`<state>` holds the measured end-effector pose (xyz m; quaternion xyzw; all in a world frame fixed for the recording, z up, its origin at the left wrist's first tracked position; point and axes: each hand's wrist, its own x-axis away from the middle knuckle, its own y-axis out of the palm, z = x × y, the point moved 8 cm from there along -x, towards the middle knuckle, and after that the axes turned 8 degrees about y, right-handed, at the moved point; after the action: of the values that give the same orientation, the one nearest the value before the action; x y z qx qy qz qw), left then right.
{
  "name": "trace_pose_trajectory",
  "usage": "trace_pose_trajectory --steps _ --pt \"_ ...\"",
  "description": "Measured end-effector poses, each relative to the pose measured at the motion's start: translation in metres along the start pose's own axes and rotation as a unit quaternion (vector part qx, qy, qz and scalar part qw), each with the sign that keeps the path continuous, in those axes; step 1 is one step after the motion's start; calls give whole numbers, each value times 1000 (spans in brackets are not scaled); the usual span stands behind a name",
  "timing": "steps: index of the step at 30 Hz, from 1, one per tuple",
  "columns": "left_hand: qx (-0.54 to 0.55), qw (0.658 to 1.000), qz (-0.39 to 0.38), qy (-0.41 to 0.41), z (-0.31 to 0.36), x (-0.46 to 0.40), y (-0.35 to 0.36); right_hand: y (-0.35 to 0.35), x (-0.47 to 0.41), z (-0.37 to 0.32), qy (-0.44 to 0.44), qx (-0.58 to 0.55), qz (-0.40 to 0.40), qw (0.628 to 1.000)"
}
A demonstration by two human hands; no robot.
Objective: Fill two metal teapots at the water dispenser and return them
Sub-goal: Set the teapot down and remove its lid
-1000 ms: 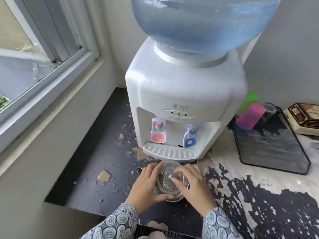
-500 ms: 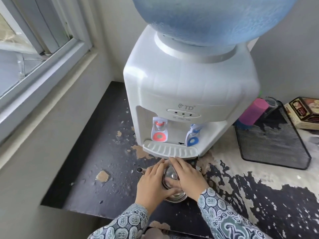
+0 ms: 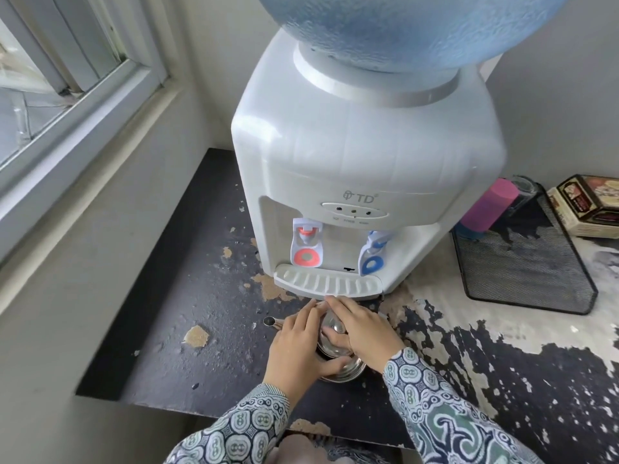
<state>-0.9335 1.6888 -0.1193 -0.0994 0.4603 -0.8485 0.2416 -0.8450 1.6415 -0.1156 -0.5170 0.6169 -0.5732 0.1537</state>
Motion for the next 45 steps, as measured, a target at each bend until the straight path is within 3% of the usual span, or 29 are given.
trace_pose_trajectory --steps 8,11,14,19,22,23,26,30,33,37,40,42,45 --pt "34 998 -44 -27 0 2 -2 -6 -6 9 -12 -79 -42 996" --pt "58 996 -49 -40 -3 4 -1 -13 2 15 -8 -235 -8 972" --pt "78 994 -54 -47 -3 4 0 -5 10 29 23 -406 12 914" --pt "114 989 -55 -70 -6 6 3 2 17 53 126 -519 109 839" --pt "132 987 -47 -72 -6 6 4 6 23 77 189 -659 173 707" --pt "141 986 -43 -72 -5 7 4 7 29 87 214 -656 202 696" --pt "153 985 -33 -71 -4 7 4 12 43 115 274 -510 260 773" --pt "166 984 -26 -65 -5 7 6 31 50 132 338 -242 253 874" --pt "170 982 -36 -68 -8 7 7 43 49 130 342 -156 227 899" --pt "149 987 -41 -50 -7 8 2 37 48 124 328 -164 257 894" --pt "144 988 -58 -18 -6 8 3 31 46 102 244 -283 256 892" --pt "160 984 -76 8 -4 8 4 30 47 80 167 -380 229 880" --pt "171 977 -110 67 -1 13 3 39 52 55 134 -464 130 866"
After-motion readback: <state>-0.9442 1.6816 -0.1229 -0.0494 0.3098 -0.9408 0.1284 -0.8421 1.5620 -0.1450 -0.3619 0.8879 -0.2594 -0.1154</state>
